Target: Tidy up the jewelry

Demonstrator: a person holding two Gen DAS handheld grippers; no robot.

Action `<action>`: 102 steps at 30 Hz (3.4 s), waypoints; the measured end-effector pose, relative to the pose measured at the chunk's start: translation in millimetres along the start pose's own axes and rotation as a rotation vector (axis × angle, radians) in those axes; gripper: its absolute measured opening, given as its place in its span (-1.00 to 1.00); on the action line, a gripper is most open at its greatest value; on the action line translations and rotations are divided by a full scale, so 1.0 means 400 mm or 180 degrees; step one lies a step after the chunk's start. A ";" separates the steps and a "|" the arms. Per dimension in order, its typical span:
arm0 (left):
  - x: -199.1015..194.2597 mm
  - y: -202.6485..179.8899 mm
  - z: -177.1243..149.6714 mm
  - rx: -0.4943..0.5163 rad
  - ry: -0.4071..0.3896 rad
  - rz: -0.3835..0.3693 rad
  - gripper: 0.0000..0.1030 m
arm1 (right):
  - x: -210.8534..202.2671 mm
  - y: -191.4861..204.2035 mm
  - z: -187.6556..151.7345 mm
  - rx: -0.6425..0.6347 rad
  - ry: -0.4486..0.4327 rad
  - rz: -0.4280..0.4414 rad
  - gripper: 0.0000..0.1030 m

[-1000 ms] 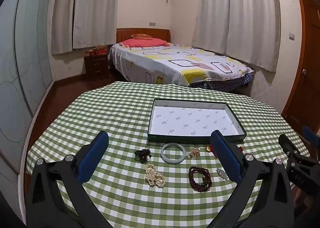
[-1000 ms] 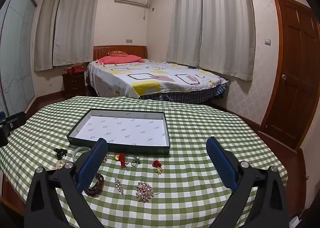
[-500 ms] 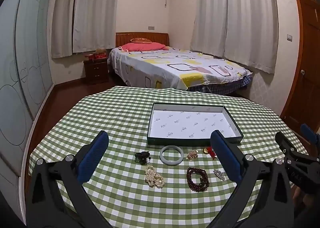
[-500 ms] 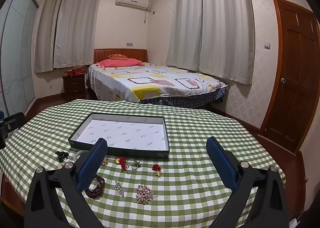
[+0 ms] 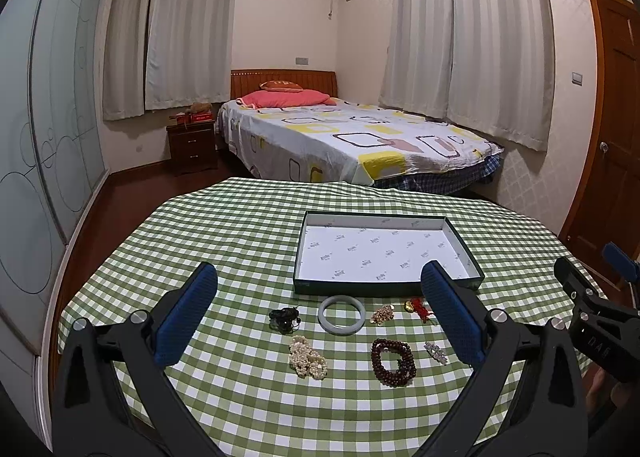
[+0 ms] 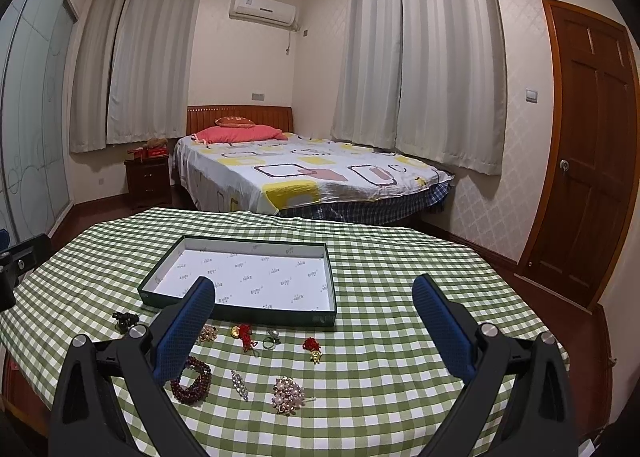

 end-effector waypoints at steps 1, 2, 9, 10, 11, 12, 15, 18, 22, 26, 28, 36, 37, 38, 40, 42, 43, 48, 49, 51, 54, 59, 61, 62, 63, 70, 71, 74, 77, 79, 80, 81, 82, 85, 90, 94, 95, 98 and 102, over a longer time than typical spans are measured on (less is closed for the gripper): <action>0.000 0.000 0.000 0.0001 0.0001 -0.0002 0.93 | 0.001 0.001 0.000 0.0000 -0.0002 0.0000 0.87; 0.000 -0.001 0.000 0.0004 0.0004 -0.0004 0.93 | 0.003 0.002 0.001 -0.0003 -0.0001 -0.0001 0.87; 0.000 -0.008 -0.005 0.0025 0.0019 -0.0034 0.93 | 0.002 0.003 0.000 -0.0008 -0.0008 -0.0006 0.87; 0.001 -0.009 -0.005 0.0027 0.0019 -0.0033 0.93 | 0.004 0.003 0.001 -0.0008 -0.0008 -0.0005 0.87; 0.001 -0.009 -0.005 0.0028 0.0019 -0.0029 0.93 | 0.002 0.003 0.000 -0.0007 -0.0011 -0.0007 0.87; 0.001 -0.010 -0.004 0.0028 0.0020 -0.0031 0.93 | 0.002 0.003 0.001 -0.0007 -0.0012 -0.0008 0.87; 0.002 -0.011 -0.003 0.0024 0.0023 -0.0037 0.93 | 0.005 0.004 0.002 -0.0008 -0.0013 -0.0007 0.87; 0.001 -0.009 -0.009 0.0025 0.0017 -0.0034 0.93 | 0.004 0.003 0.001 -0.0006 -0.0015 -0.0006 0.87; 0.002 -0.010 -0.010 0.0021 0.0023 -0.0033 0.93 | 0.004 0.003 0.001 -0.0006 -0.0018 -0.0008 0.87; 0.001 -0.012 -0.013 0.0019 0.0027 -0.0035 0.93 | 0.006 0.004 0.003 -0.0013 -0.0013 -0.0003 0.87; 0.002 -0.011 -0.014 0.0019 0.0030 -0.0037 0.93 | 0.005 0.007 0.003 -0.0018 -0.0014 0.0001 0.87; 0.003 -0.010 -0.016 0.0017 0.0037 -0.0044 0.93 | 0.001 0.009 0.002 -0.0019 -0.0025 0.0002 0.87; 0.003 -0.009 -0.016 0.0015 0.0038 -0.0045 0.93 | 0.002 0.009 0.002 -0.0021 -0.0030 -0.0001 0.87; 0.004 -0.009 -0.016 0.0015 0.0038 -0.0045 0.93 | 0.001 0.009 0.001 -0.0021 -0.0036 -0.0001 0.87; 0.004 -0.010 -0.017 0.0017 0.0043 -0.0046 0.93 | 0.000 0.010 0.002 -0.0025 -0.0049 -0.0006 0.87; 0.004 -0.010 -0.018 0.0017 0.0047 -0.0045 0.93 | -0.001 0.010 -0.001 -0.0028 -0.0054 -0.0004 0.87; 0.004 -0.009 -0.018 0.0017 0.0048 -0.0045 0.93 | 0.000 0.010 -0.001 -0.0028 -0.0052 -0.0004 0.87; 0.005 -0.009 -0.017 0.0015 0.0049 -0.0045 0.93 | -0.002 0.010 -0.003 -0.0024 -0.0053 0.0001 0.87; 0.005 -0.009 -0.017 0.0015 0.0049 -0.0046 0.93 | -0.002 0.010 -0.003 -0.0027 -0.0053 0.0000 0.87; 0.005 -0.008 -0.017 0.0017 0.0051 -0.0046 0.93 | -0.003 0.009 -0.005 -0.0026 -0.0049 0.0002 0.87; 0.006 -0.007 -0.019 0.0017 0.0054 -0.0047 0.93 | -0.004 0.009 -0.005 -0.0026 -0.0049 0.0004 0.87; 0.007 -0.007 -0.020 0.0015 0.0065 -0.0055 0.93 | -0.003 0.010 -0.004 -0.0023 -0.0050 0.0005 0.87; 0.008 -0.008 -0.023 0.0019 0.0069 -0.0061 0.93 | -0.003 0.010 -0.004 -0.0024 -0.0051 0.0006 0.87; 0.009 -0.007 -0.023 0.0019 0.0069 -0.0061 0.93 | -0.004 0.010 -0.005 -0.0024 -0.0052 0.0005 0.87; 0.009 -0.007 -0.022 0.0018 0.0068 -0.0058 0.93 | -0.003 0.010 -0.005 -0.0023 -0.0048 0.0006 0.87; 0.026 -0.002 -0.028 0.0008 0.0041 -0.0098 0.93 | -0.001 0.014 -0.008 -0.0026 -0.0107 0.0085 0.87; 0.035 -0.002 -0.033 0.0012 0.0047 -0.0114 0.93 | 0.002 0.013 -0.010 -0.0021 -0.0125 0.0113 0.87; 0.072 -0.001 -0.053 0.0029 0.0126 -0.0165 0.93 | 0.028 0.012 -0.027 -0.0004 -0.0130 0.0202 0.87; 0.120 0.007 -0.081 0.0011 0.0244 -0.0205 0.93 | 0.060 0.012 -0.054 -0.0036 -0.0119 0.0269 0.87; 0.152 0.015 -0.102 -0.0005 0.0324 -0.0200 0.93 | 0.088 0.015 -0.078 -0.0078 -0.0078 0.0306 0.87; 0.166 0.020 -0.112 -0.0017 0.0357 -0.0203 0.93 | 0.106 0.017 -0.091 -0.0104 -0.0032 0.0315 0.87; 0.188 0.027 -0.126 -0.0027 0.0407 -0.0187 0.93 | 0.119 0.017 -0.103 -0.0119 0.0005 0.0320 0.87; 0.202 0.031 -0.135 -0.0029 0.0446 -0.0165 0.93 | 0.134 0.017 -0.115 -0.0132 0.0047 0.0323 0.87; 0.256 0.057 -0.172 -0.0086 0.0600 -0.0058 0.93 | 0.175 0.019 -0.148 -0.0153 0.0180 0.0338 0.87; 0.357 0.092 -0.229 -0.0251 0.0967 -0.0054 0.93 | 0.234 0.027 -0.191 -0.0165 0.0404 0.0396 0.87; 0.409 0.085 -0.264 -0.0239 0.1178 -0.0094 0.93 | 0.261 0.027 -0.218 -0.0150 0.0554 0.0432 0.87; 0.422 0.079 -0.273 -0.0216 0.1225 -0.0095 0.93 | 0.267 0.025 -0.221 -0.0142 0.0581 0.0438 0.87; 0.455 0.073 -0.295 -0.0197 0.1352 -0.0111 0.86 | 0.279 0.022 -0.232 -0.0124 0.0658 0.0459 0.87; 0.471 0.079 -0.307 -0.0157 0.1392 -0.0029 0.55 | 0.294 0.021 -0.243 -0.0111 0.0728 0.0487 0.87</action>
Point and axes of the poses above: each gripper's, at about its wrist camera, not at the fingertips, and x roughly the way its jaws point, y to its left, z to its top, the point moved 8 cm from there along x, roughly the way its jaws point, and after that the axes turned 10 degrees about y, right-handed, at the moved point
